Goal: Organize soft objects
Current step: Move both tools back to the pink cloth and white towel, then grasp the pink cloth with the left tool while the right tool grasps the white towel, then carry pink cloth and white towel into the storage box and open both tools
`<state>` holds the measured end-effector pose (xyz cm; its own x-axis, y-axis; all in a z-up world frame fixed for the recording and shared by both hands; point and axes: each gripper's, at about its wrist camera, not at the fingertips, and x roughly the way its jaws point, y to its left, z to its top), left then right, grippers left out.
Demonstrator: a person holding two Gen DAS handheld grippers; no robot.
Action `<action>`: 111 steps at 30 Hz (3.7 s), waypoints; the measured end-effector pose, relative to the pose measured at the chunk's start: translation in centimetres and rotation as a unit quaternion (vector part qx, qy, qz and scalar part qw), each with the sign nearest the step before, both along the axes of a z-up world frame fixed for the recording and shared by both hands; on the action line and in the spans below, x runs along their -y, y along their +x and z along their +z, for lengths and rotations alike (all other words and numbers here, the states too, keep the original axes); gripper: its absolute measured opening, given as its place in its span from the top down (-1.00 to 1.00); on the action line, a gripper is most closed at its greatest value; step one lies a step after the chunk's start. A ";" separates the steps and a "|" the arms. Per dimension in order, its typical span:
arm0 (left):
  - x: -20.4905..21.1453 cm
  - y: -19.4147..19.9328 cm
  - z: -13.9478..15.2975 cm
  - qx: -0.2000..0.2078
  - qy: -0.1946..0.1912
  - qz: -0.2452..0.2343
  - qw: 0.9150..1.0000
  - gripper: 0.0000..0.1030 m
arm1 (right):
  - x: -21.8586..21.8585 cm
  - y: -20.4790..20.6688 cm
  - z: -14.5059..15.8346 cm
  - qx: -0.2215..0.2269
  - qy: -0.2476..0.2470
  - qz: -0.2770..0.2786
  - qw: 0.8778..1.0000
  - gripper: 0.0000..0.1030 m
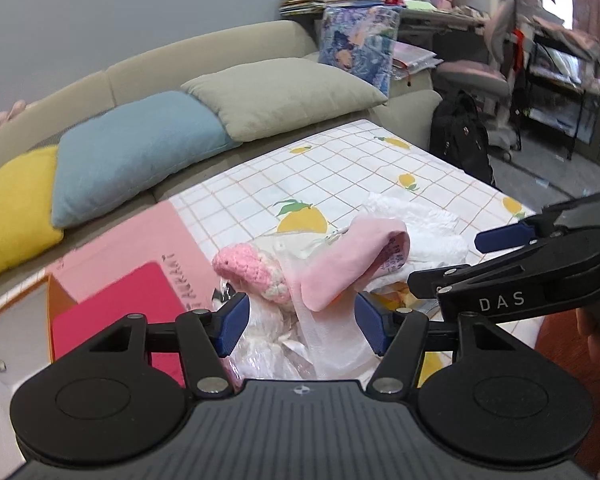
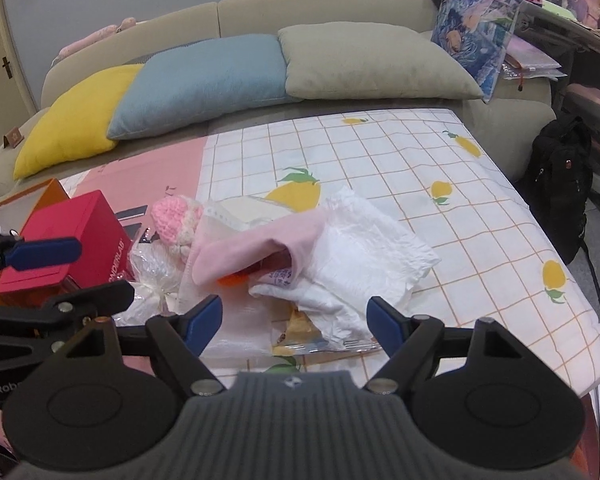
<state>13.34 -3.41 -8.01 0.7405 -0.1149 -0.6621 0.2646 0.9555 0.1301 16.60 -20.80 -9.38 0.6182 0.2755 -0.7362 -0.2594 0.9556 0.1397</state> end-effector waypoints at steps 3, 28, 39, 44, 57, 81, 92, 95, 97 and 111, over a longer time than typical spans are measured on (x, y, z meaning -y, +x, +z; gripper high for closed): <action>0.6 0.7 -0.2 0.002 0.021 -0.018 1.000 -0.32 | -0.1 0.9 -0.4 -0.005 -0.010 0.008 1.000 -0.48; 7.3 6.9 -4.2 -0.021 0.041 -0.122 0.991 -0.39 | 5.4 4.3 -2.1 -0.018 -0.110 0.016 0.994 -0.35; 4.7 8.8 -3.8 -0.055 0.031 -0.054 0.997 0.93 | 3.0 4.5 -2.2 0.008 -0.087 0.088 0.992 -0.67; 2.0 7.6 -1.6 -0.038 0.010 0.000 0.999 0.95 | 0.8 4.8 -2.3 0.029 -0.086 0.141 0.986 -0.67; 1.2 5.0 -0.6 -0.026 -0.012 0.012 1.000 0.95 | -0.7 8.3 -4.9 -0.058 -0.043 0.130 0.989 0.01; 0.7 1.1 3.0 0.008 -0.046 0.014 0.999 0.96 | 2.4 2.2 3.8 -0.016 0.072 0.083 0.994 0.85; -2.4 -1.8 6.8 0.047 -0.060 0.055 0.996 0.97 | -1.0 -1.1 8.1 0.023 0.118 0.118 0.986 0.86; -4.1 -2.3 7.6 0.058 -0.059 0.077 0.994 0.97 | -2.7 -1.4 9.3 0.035 0.128 0.138 0.982 0.86; -5.3 -2.7 8.1 0.066 -0.056 0.091 0.992 0.97 | -4.0 -1.5 10.1 0.041 0.134 0.154 0.978 0.86; -14.0 -3.7 9.3 0.102 -0.034 0.203 0.973 0.97 | -17.1 -0.4 12.6 0.043 0.182 0.265 0.946 0.86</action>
